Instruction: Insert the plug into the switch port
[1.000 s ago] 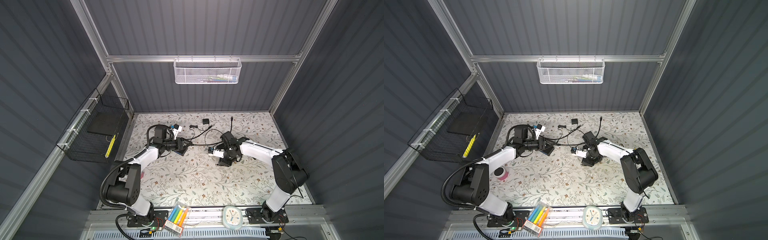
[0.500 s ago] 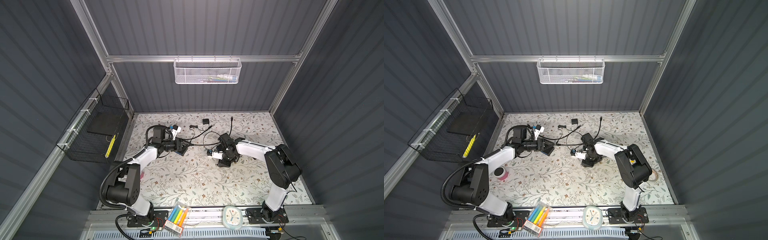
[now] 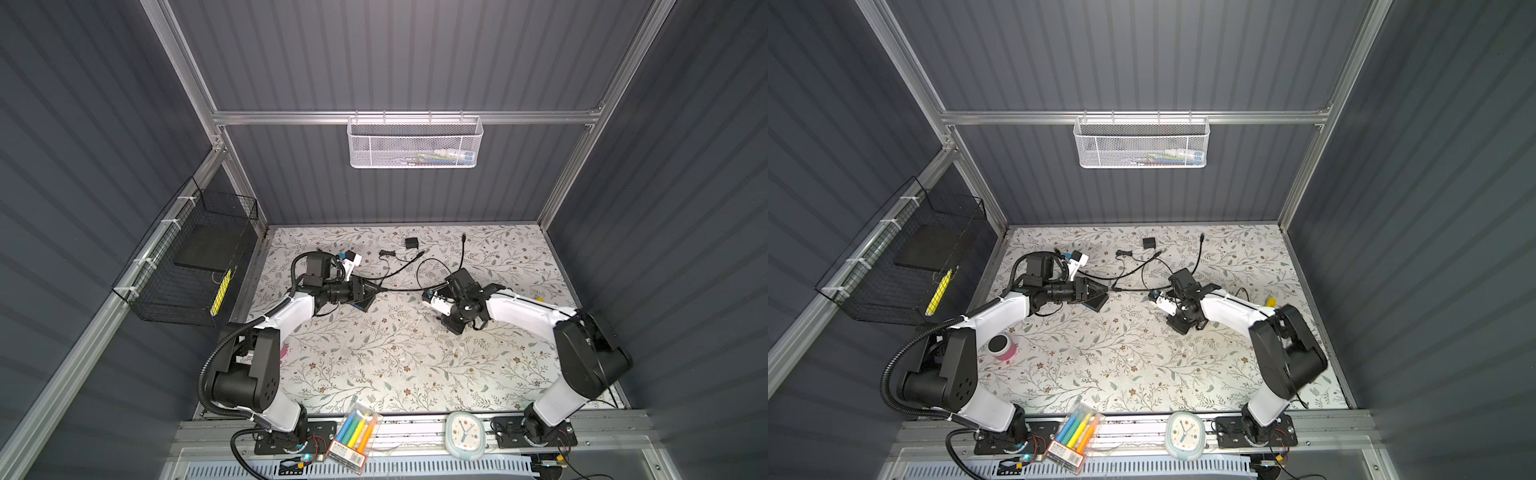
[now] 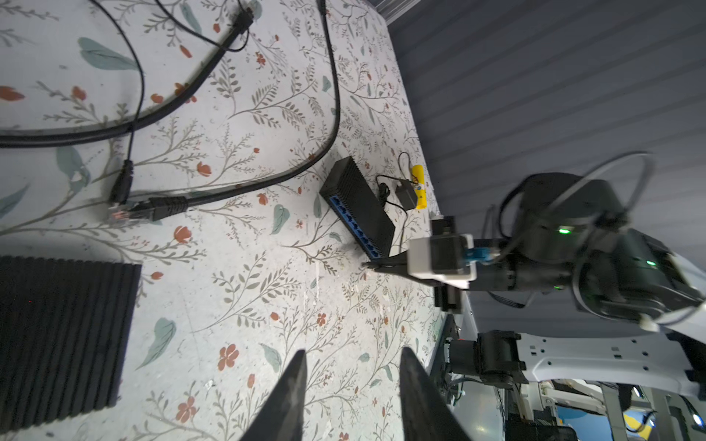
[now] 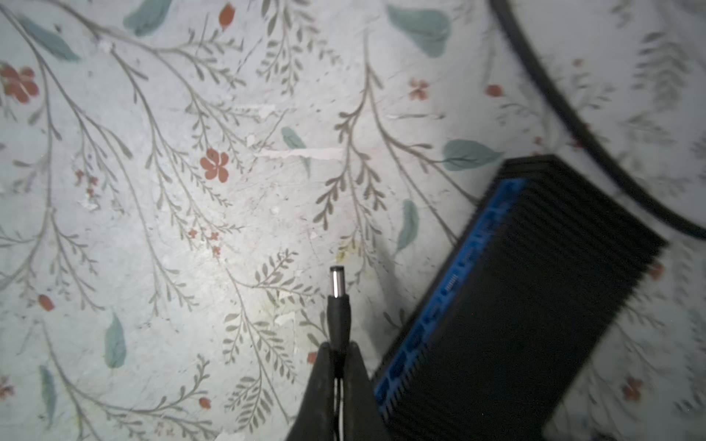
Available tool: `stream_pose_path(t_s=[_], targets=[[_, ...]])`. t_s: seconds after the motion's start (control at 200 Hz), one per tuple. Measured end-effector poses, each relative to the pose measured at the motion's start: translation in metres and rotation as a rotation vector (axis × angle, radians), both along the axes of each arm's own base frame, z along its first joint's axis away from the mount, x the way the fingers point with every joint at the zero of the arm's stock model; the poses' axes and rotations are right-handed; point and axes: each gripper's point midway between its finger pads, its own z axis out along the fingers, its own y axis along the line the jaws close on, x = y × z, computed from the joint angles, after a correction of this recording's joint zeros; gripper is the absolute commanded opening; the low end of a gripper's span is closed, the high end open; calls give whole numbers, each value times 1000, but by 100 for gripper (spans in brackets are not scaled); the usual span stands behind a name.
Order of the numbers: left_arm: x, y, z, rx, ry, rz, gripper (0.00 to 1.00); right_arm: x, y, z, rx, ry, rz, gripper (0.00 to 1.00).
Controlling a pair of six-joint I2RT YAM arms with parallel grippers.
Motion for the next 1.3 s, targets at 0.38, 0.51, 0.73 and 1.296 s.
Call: stream_pose_path(t_s=[0.38, 0.51, 0.73, 1.296], targets=[[-62, -122, 40, -128, -61, -217, 39, -42, -12, 52, 400, -98, -284, 0], [-83, -151, 42, -158, -72, -265, 37, -55, -12, 66, 477, -103, -300, 0], [-95, -164, 23, -171, -33, -252, 37, -64, -6, 94, 584, -160, -289, 0], [-83, -177, 6, -191, -11, -245, 25, -70, 3, 83, 559, -122, -264, 0]])
